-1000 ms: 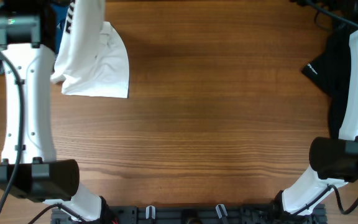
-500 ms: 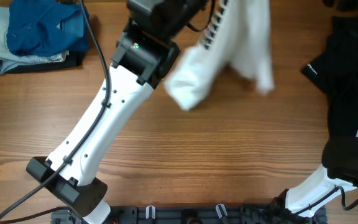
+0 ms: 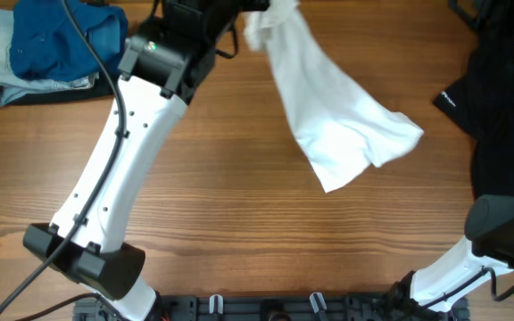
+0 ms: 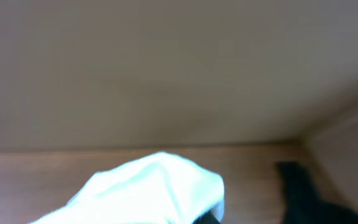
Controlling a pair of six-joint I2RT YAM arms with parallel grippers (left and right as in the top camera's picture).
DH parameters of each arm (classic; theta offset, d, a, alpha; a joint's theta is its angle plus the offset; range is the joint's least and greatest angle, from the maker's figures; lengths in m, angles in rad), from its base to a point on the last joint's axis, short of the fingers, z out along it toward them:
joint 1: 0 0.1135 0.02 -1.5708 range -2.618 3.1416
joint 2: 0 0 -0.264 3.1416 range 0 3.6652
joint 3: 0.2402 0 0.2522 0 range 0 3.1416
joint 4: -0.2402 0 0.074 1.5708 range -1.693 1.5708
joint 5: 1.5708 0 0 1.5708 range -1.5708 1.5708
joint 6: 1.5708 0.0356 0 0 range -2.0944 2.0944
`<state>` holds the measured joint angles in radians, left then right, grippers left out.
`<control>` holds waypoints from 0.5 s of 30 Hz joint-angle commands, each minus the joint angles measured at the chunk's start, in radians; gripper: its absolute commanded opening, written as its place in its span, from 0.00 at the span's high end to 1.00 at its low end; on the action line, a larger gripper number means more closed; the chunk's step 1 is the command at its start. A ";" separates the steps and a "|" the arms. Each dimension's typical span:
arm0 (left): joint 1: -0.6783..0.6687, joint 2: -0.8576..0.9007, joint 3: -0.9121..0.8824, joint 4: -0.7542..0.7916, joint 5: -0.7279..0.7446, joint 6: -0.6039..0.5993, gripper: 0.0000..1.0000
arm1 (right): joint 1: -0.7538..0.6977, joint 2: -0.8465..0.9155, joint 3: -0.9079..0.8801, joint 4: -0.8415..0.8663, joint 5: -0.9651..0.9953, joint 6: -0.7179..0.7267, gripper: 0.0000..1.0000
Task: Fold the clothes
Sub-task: 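Lift the white shirt with the left gripper toward table center, then grasp the shirt's far end with the right gripper and stretch it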
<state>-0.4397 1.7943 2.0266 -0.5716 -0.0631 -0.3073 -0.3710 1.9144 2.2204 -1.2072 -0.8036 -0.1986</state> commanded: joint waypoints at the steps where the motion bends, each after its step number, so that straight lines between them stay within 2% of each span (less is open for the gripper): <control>1: 0.061 0.063 0.014 -0.077 -0.036 0.016 0.96 | 0.044 0.010 0.010 -0.080 0.025 -0.067 0.29; 7: 0.161 0.156 0.014 -0.103 -0.036 0.016 0.96 | 0.169 0.010 0.010 -0.291 0.173 -0.077 0.18; 11: 0.226 0.200 0.014 -0.135 -0.036 0.016 0.96 | 0.290 0.010 -0.030 -0.350 0.450 0.168 0.18; 15: 0.281 0.220 0.014 -0.206 -0.035 0.008 0.96 | 0.393 0.010 -0.171 -0.330 0.528 0.290 0.19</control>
<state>-0.2012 1.9907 2.0266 -0.7448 -0.0826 -0.3077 -0.0368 1.9144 2.1479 -1.5444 -0.4183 -0.0589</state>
